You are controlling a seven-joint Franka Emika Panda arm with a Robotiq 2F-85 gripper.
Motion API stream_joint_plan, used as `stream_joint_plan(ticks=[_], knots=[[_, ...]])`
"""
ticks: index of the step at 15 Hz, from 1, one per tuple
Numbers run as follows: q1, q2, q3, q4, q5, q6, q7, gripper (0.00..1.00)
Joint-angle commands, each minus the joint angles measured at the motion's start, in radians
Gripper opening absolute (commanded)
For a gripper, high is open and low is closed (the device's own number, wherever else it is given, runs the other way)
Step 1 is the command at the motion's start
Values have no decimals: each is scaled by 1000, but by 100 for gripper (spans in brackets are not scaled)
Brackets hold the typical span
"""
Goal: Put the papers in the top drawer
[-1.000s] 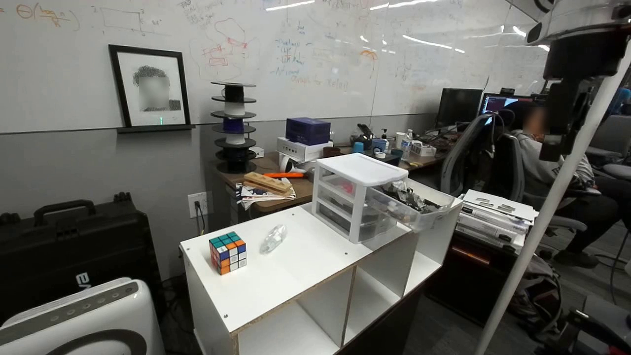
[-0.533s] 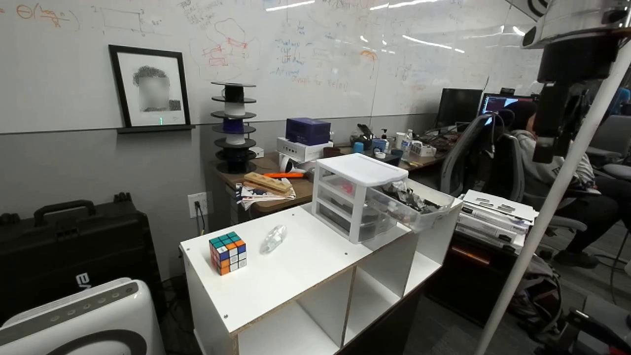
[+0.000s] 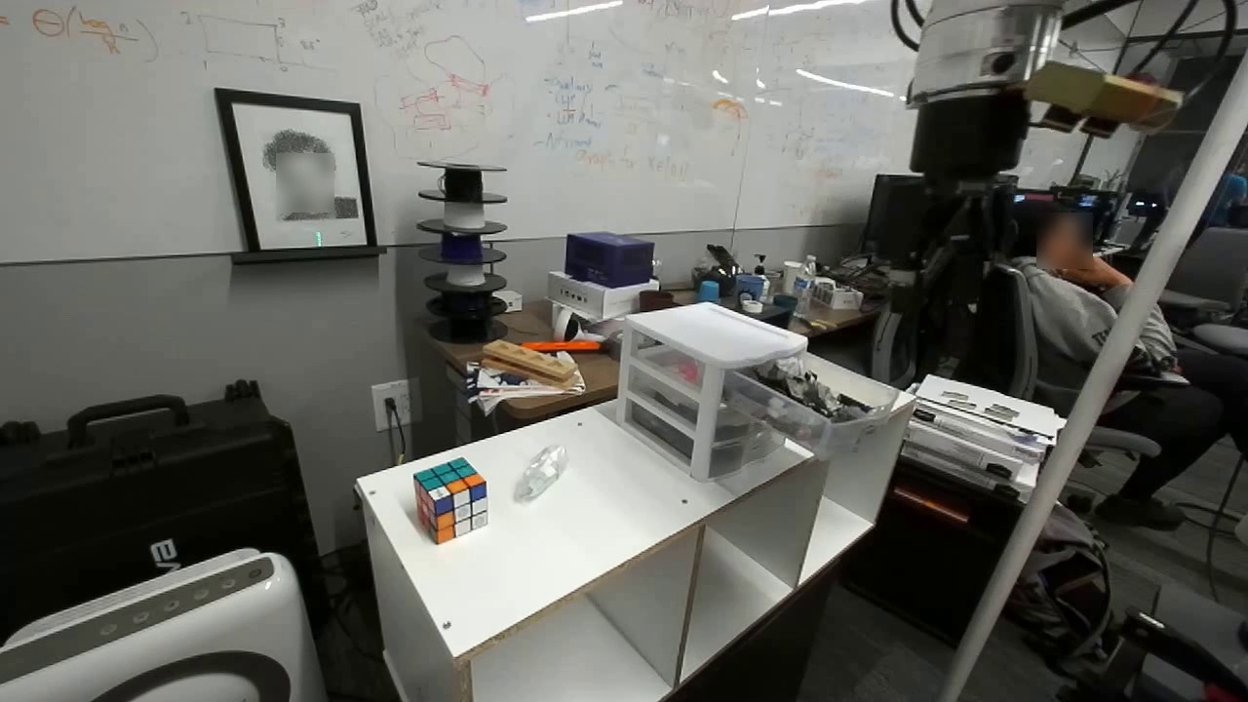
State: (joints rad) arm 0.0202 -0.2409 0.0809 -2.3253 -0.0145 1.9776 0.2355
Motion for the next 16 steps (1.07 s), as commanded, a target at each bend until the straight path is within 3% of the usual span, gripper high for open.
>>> stream_joint_plan(ticks=[1, 5, 10, 16], knots=[[28, 205, 56, 193, -11, 12, 159, 100], [89, 387, 80, 345, -51, 75, 328, 100], [165, 585, 46, 472, -47, 261, 482, 100], [226, 763, 3, 611, -14, 290, 610, 100]])
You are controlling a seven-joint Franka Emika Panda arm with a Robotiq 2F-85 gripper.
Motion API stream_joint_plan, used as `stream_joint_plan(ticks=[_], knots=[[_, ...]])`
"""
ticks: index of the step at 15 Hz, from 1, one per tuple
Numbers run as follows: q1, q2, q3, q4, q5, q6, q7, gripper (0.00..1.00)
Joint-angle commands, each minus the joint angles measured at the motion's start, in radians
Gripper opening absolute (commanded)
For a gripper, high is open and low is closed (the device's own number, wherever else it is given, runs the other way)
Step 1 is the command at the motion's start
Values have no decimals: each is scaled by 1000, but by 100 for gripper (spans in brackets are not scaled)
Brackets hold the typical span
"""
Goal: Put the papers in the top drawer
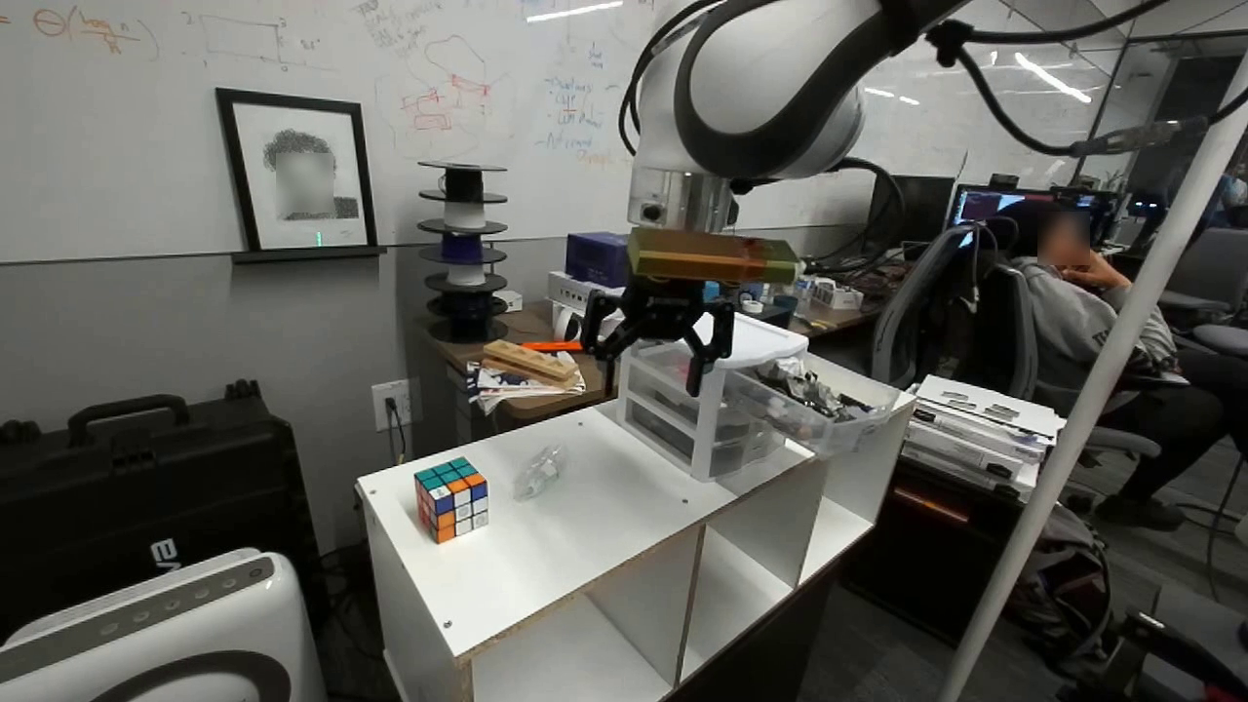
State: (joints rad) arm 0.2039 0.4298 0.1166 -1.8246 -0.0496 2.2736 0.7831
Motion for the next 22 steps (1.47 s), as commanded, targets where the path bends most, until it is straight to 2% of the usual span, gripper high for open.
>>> stream_joint_plan(ticks=[1, 8, 16, 19, 22], knots=[[53, 126, -40, 145, 19, -13, 80, 100], [71, 355, -68, 430, 46, -82, 101, 100], [65, 586, -64, 788, 118, -354, 110, 100], [66, 648, -64, 880, 127, -416, 112, 100], [68, 696, -65, 947, 130, -418, 110, 100]])
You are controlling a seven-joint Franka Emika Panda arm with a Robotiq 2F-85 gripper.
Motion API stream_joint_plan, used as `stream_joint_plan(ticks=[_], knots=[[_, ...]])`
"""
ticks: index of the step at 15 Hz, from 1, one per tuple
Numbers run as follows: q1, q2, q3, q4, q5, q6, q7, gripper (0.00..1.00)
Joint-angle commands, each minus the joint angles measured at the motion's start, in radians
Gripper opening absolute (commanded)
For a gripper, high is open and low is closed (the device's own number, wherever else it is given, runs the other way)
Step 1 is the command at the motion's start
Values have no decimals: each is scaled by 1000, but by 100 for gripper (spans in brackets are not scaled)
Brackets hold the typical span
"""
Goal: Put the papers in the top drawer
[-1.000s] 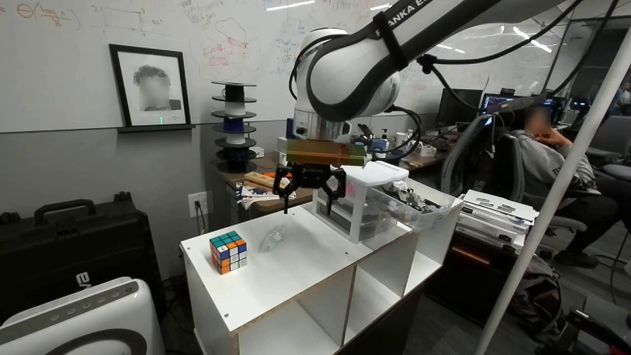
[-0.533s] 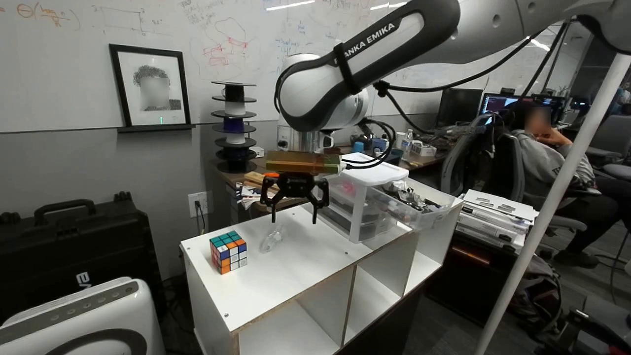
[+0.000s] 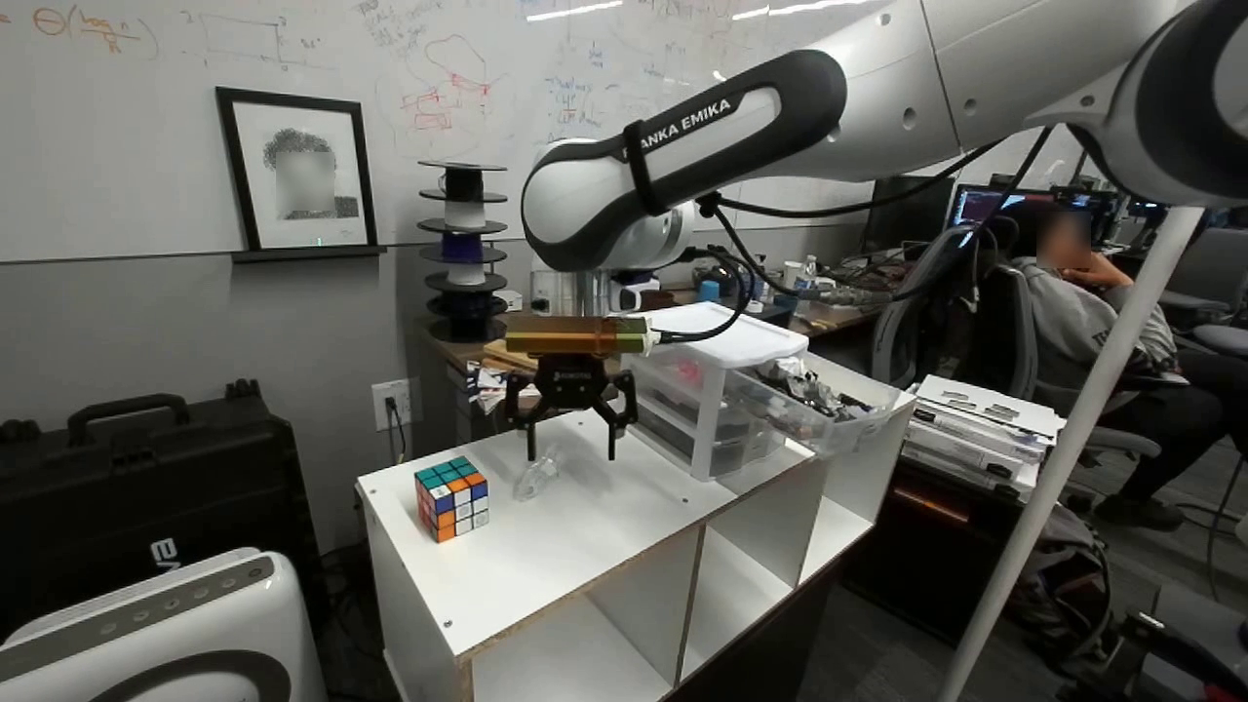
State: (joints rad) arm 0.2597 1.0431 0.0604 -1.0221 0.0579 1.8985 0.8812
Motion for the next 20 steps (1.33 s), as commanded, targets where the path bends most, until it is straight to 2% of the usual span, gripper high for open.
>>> stream_joint_plan(ticks=[1, 6, 8, 16, 20], knots=[[13, 100, -10, 168, 22, -44, 14, 100], [12, 165, -11, 265, 22, -74, 23, 100], [12, 183, -11, 295, 20, -93, 26, 74], [15, 224, -18, 371, 9, -125, 28, 11], [0, 217, 4, 343, 11, -121, 25, 0]])
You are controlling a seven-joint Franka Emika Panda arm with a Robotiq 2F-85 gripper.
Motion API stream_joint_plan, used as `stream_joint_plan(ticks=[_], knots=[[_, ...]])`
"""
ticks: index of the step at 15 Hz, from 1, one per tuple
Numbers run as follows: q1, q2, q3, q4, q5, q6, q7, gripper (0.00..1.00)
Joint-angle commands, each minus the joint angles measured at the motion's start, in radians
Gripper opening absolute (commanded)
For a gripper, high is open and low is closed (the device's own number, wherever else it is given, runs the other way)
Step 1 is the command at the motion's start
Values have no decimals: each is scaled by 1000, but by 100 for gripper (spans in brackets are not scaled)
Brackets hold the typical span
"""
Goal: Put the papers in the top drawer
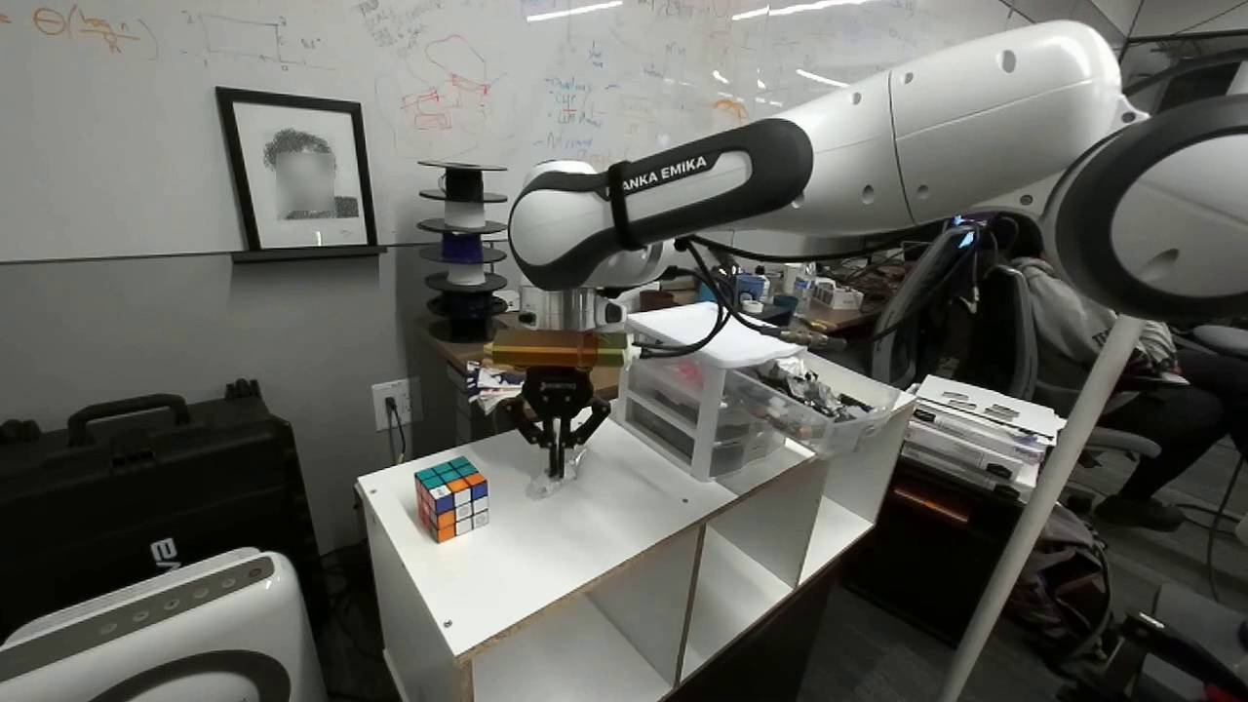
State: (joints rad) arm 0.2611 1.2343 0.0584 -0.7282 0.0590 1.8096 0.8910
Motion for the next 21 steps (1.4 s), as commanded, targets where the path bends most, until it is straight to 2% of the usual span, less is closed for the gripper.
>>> stream_joint_plan(ticks=[1, 6, 14, 21], knots=[[-4, 20, 9, 39, 13, -33, 12, 0], [-6, -53, -1, -18, -4, -73, 11, 0], [-3, -302, -23, -130, -23, -75, 4, 0], [-21, -597, -35, -417, -22, -16, -1, 0]])
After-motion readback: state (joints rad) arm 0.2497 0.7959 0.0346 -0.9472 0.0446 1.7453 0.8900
